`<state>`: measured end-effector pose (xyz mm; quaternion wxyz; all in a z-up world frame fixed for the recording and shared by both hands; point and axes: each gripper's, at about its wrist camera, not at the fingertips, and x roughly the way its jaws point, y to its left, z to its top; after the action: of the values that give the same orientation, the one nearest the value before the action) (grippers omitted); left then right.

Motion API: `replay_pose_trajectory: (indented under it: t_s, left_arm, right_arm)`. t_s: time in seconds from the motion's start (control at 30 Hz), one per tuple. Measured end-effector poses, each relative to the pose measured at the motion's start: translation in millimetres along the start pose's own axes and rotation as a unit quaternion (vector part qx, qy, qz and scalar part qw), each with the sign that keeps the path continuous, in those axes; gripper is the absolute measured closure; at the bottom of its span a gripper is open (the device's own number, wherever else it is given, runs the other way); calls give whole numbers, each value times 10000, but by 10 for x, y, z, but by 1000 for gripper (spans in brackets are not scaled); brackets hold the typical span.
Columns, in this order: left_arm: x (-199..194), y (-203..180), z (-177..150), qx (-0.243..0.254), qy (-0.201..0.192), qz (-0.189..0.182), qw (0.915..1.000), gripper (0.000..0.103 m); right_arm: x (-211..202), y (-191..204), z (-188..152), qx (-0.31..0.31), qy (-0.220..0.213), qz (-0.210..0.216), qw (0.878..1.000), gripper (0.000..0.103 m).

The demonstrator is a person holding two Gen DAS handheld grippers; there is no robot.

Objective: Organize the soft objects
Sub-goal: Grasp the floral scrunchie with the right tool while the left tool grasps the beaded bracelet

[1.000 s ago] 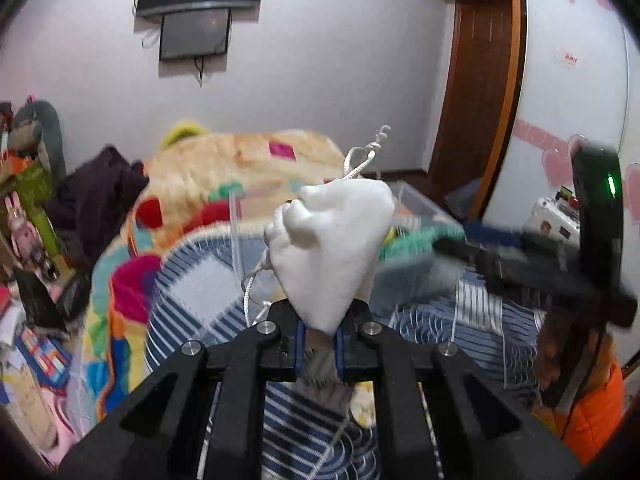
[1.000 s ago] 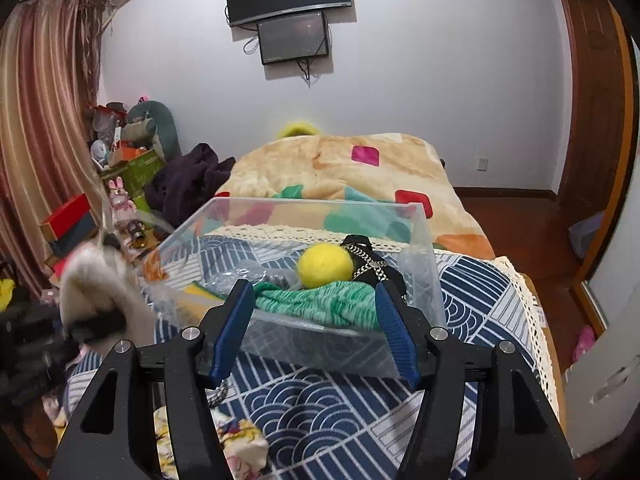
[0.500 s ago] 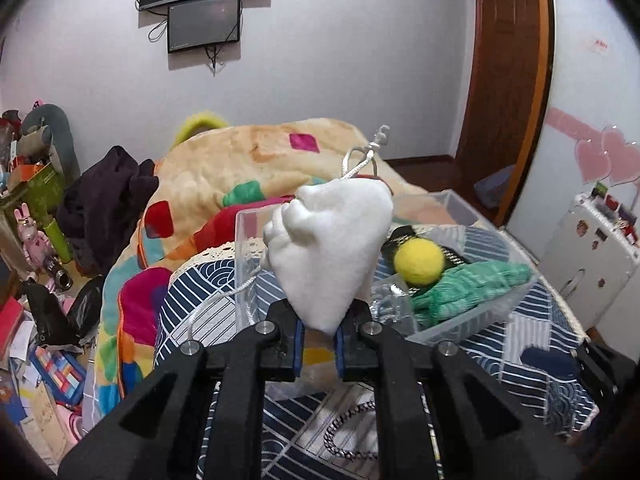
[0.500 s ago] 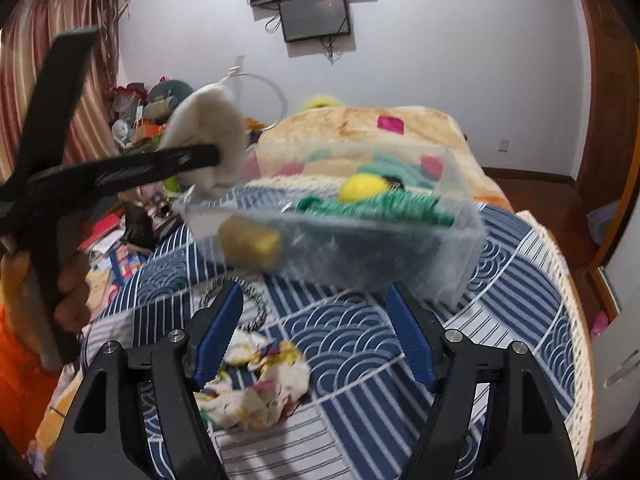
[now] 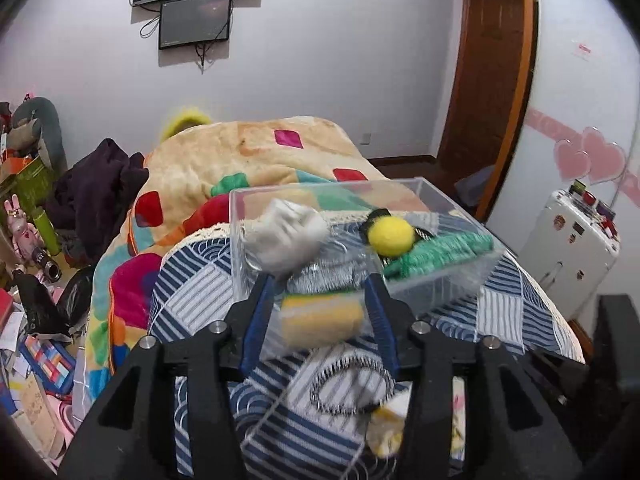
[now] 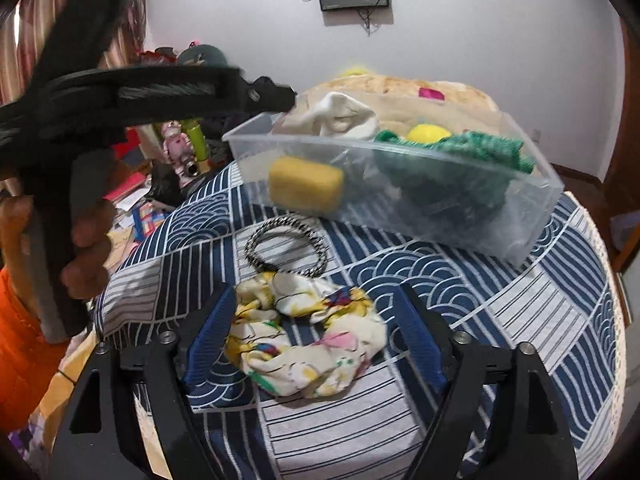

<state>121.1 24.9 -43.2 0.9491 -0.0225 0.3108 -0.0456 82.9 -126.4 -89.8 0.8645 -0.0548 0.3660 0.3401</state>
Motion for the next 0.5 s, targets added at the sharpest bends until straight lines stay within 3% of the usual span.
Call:
replay_pose_trajectory:
  t_s: [0.13, 0.3, 0.4, 0.47, 0.5]
  left_arm:
    - [-57, 4, -203, 86, 163, 17, 9998, 52]
    - [16, 38, -426, 47, 454, -19, 9990, 52]
    - [144, 90, -520, -40, 671, 4, 9977, 52]
    - [228, 127, -567, -163, 816, -16, 9965, 56]
    - [270, 145, -581, -216, 887, -35, 9958, 61]
  right_arm:
    - [159, 50, -82, -122, 351, 38, 9993, 20]
    - [205, 81, -128, -312, 334, -154, 9988, 23]
    - [202, 57, -133, -317, 275, -345, 9985, 44]
    - [171, -23, -138, -188, 226, -377, 9989, 64]
    - [159, -69, -137, -101, 205, -376, 9990, 68]
